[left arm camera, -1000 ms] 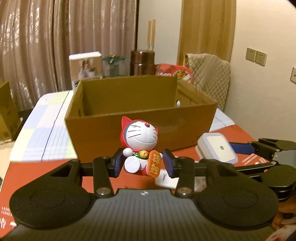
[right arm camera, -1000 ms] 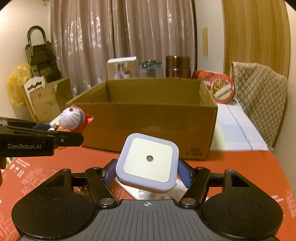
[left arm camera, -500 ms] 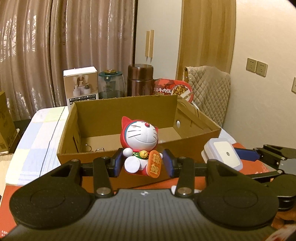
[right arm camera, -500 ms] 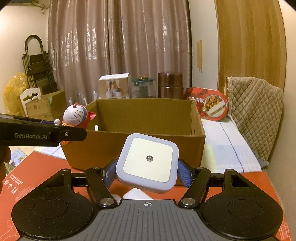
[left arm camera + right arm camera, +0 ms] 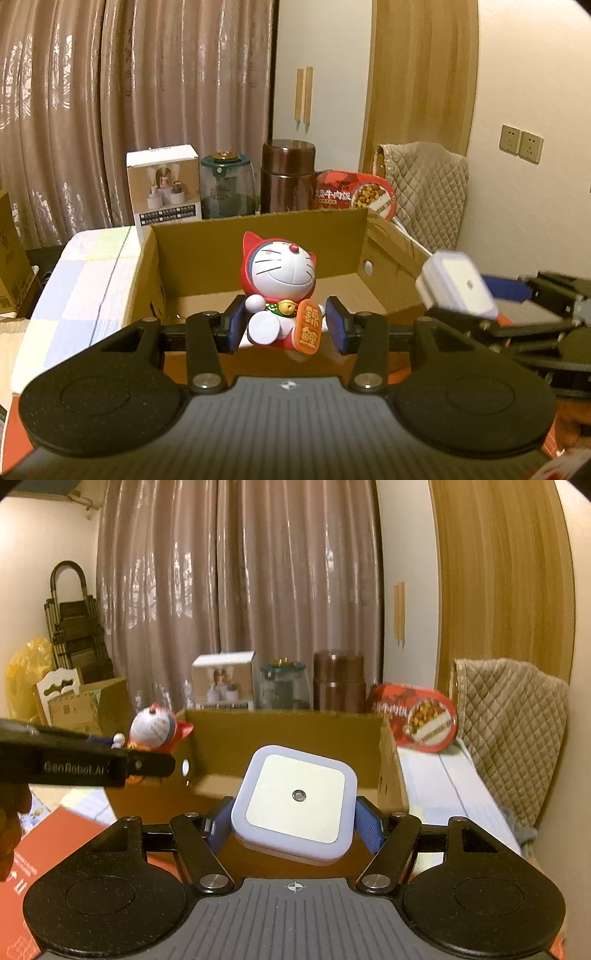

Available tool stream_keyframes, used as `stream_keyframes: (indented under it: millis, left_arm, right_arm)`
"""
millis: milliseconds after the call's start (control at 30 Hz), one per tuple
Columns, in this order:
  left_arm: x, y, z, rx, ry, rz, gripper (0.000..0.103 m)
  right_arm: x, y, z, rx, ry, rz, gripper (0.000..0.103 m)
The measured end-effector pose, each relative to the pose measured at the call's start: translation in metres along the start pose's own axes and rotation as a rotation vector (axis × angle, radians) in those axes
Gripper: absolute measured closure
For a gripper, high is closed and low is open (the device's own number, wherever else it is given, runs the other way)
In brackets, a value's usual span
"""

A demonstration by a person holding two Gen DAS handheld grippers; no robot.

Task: Organize rigid objects
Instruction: 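Carry the Doraemon figure and night light with both tools into the cardboard box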

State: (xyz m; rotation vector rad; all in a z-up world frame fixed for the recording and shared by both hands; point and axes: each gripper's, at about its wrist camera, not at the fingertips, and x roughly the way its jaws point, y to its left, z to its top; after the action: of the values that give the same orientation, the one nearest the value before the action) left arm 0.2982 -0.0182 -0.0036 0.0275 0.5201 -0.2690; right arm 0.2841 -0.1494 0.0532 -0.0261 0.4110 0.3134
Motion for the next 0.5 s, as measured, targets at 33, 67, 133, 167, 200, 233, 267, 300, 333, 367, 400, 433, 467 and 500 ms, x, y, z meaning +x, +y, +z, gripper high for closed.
stream_keyframes:
  millis: [33,67,133,167,200,233,267,300,333,367,400,433,467,500]
  left_arm:
    - [0.002,0.003,0.002,0.001,-0.003,0.005,0.063]
    - [0.003,0.004,0.004,0.001,-0.006,0.01,0.063]
    - [0.007,0.009,0.007,0.001,-0.008,0.019,0.063]
    - [0.009,0.011,0.009,-0.003,-0.007,0.022,0.063]
    - [0.012,0.014,0.01,-0.007,-0.007,0.024,0.063]
    - [0.015,0.017,0.011,-0.013,-0.005,0.025,0.063]
    - [0.018,0.019,0.013,-0.016,-0.002,0.026,0.063]
    - [0.021,0.022,0.014,-0.018,0.0,0.027,0.063]
    - [0.025,0.024,0.015,-0.02,0.005,0.027,0.063]
    - [0.029,0.025,0.015,-0.022,0.009,0.027,0.063]
    - [0.032,0.027,0.015,-0.024,0.014,0.026,0.063]
    - [0.037,0.028,0.015,-0.027,0.02,0.024,0.063]
    - [0.041,0.03,0.016,-0.03,0.026,0.022,0.063]
    - [0.045,0.031,0.015,-0.034,0.033,0.02,0.063]
  right_arm:
    - [0.001,-0.001,0.004,-0.002,-0.01,-0.001,0.038]
    - [0.004,-0.001,0.009,-0.004,-0.023,-0.003,0.038]
    - [0.007,-0.005,0.016,-0.006,-0.038,-0.006,0.038]
    - [0.009,-0.007,0.019,-0.006,-0.043,-0.007,0.038]
    - [0.012,-0.009,0.021,-0.003,-0.048,-0.012,0.038]
    - [0.014,-0.013,0.024,0.003,-0.051,-0.017,0.038]
    - [0.017,-0.016,0.027,0.01,-0.052,-0.021,0.038]
    - [0.02,-0.019,0.029,0.016,-0.053,-0.026,0.038]
    - [0.024,-0.022,0.03,0.022,-0.053,-0.029,0.038]
    - [0.027,-0.024,0.031,0.025,-0.05,-0.032,0.038]
    - [0.03,-0.026,0.032,0.029,-0.046,-0.034,0.038]
    - [0.034,-0.029,0.032,0.033,-0.042,-0.035,0.038]
    - [0.037,-0.03,0.032,0.037,-0.036,-0.037,0.038]
    - [0.04,-0.032,0.031,0.04,-0.03,-0.039,0.038]
